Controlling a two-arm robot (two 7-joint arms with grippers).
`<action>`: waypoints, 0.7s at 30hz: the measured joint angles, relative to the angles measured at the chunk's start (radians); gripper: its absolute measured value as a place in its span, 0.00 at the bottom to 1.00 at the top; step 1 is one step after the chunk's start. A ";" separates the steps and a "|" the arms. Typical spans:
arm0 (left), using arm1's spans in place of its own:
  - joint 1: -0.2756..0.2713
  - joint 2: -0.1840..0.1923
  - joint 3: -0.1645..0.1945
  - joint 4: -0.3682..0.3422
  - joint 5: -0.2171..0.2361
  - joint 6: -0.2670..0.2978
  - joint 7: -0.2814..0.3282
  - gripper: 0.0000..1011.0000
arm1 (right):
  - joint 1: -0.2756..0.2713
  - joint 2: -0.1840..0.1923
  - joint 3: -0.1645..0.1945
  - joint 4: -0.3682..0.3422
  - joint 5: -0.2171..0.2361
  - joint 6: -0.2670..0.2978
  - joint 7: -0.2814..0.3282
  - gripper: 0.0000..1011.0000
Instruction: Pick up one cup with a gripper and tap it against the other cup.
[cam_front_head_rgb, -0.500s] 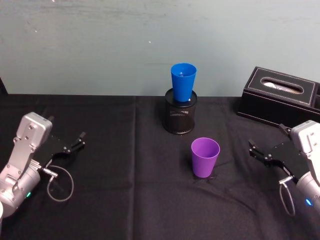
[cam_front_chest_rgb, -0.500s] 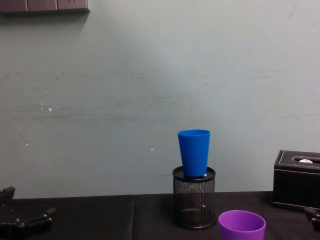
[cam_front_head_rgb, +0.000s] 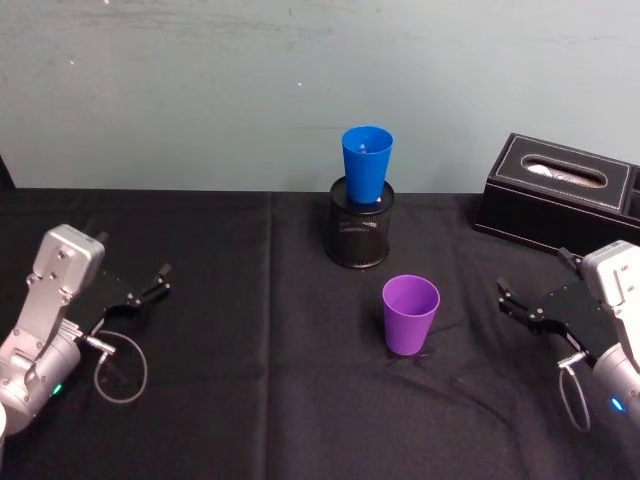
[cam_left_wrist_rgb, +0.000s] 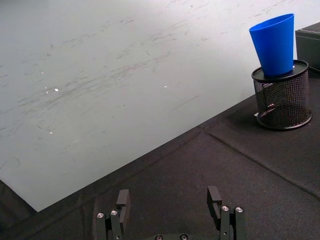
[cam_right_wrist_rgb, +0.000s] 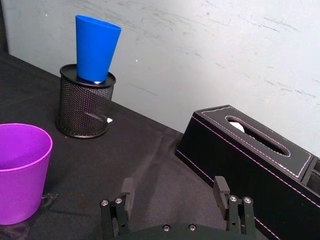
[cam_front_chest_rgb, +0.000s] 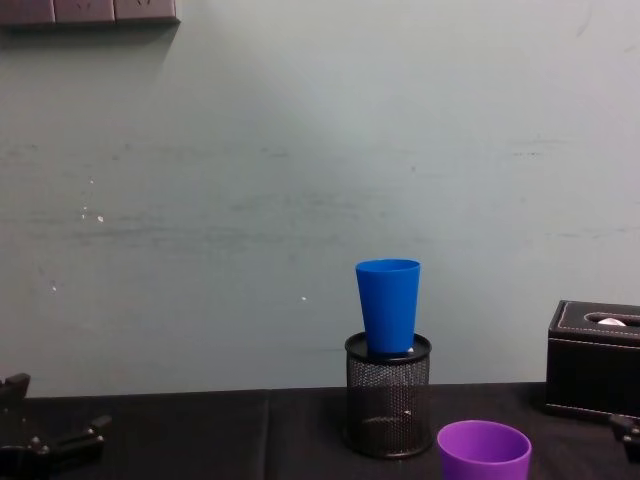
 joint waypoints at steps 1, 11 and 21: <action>0.000 0.000 0.000 0.000 0.000 0.000 0.000 1.00 | 0.000 0.000 0.000 0.000 0.000 0.000 0.000 0.99; 0.000 0.000 0.000 0.000 0.000 0.000 0.000 1.00 | 0.000 0.000 0.000 0.000 0.000 0.000 0.000 0.99; 0.000 0.000 0.000 0.000 0.000 0.000 0.000 1.00 | 0.000 0.000 0.000 0.000 0.000 0.000 0.000 0.99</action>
